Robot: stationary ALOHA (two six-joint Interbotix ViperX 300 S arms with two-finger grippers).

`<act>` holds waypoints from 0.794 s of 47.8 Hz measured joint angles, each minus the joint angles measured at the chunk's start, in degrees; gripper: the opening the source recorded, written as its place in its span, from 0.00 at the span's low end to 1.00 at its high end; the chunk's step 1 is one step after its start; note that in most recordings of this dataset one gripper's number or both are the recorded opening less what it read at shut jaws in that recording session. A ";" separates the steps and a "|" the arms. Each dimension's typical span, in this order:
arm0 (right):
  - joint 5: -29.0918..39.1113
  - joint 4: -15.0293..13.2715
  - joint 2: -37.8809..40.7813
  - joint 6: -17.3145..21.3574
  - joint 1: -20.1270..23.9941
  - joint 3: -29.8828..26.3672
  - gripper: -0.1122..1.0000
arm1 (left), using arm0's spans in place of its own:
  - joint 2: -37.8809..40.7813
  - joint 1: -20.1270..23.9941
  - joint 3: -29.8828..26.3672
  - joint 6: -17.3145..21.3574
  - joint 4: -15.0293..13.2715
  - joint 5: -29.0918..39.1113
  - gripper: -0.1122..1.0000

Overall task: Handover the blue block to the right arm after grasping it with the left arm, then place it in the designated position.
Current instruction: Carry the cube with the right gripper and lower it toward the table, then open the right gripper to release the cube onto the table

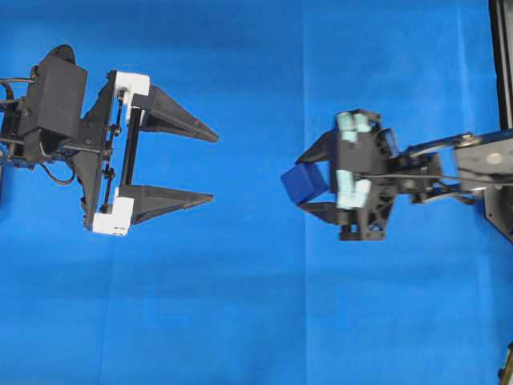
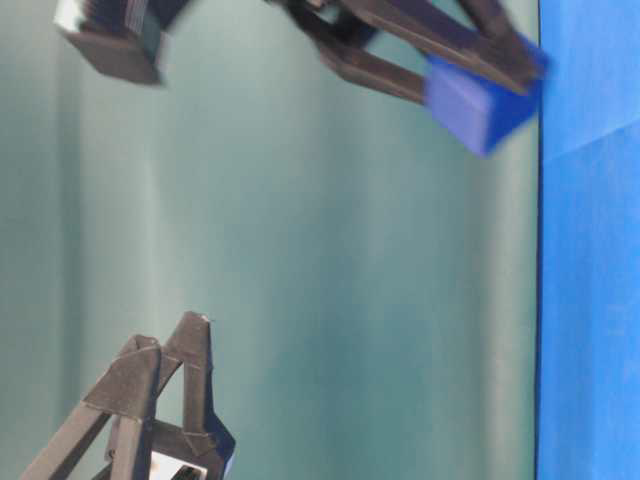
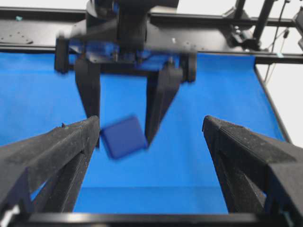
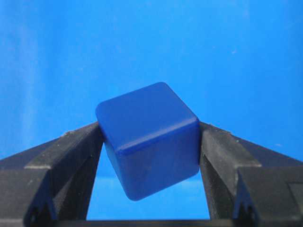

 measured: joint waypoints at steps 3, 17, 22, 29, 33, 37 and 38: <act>-1.93 0.09 2.37 0.26 -0.35 -0.53 0.52 | 0.00 0.00 0.09 -0.09 0.00 0.00 0.94; -8.53 0.09 12.30 0.26 -1.76 -4.22 0.52 | 0.00 0.00 0.00 -0.09 0.00 0.00 0.94; -10.28 0.09 15.64 0.26 -1.93 -5.80 0.52 | -0.09 0.09 0.09 -0.09 0.00 0.09 0.94; -11.25 0.09 19.60 0.35 -2.29 -7.73 0.52 | 0.00 0.00 0.09 -0.09 -0.09 0.18 0.94; -11.43 0.09 21.09 0.35 -2.37 -8.44 0.52 | 0.00 0.00 0.00 -0.09 0.00 0.35 0.94; -12.57 0.26 22.50 0.35 -2.37 -8.88 0.52 | 0.00 0.00 0.00 -0.09 -0.09 0.53 0.94; -12.92 0.35 22.85 0.35 -2.37 -8.96 0.52 | 0.00 0.00 0.09 -0.09 0.00 0.53 0.94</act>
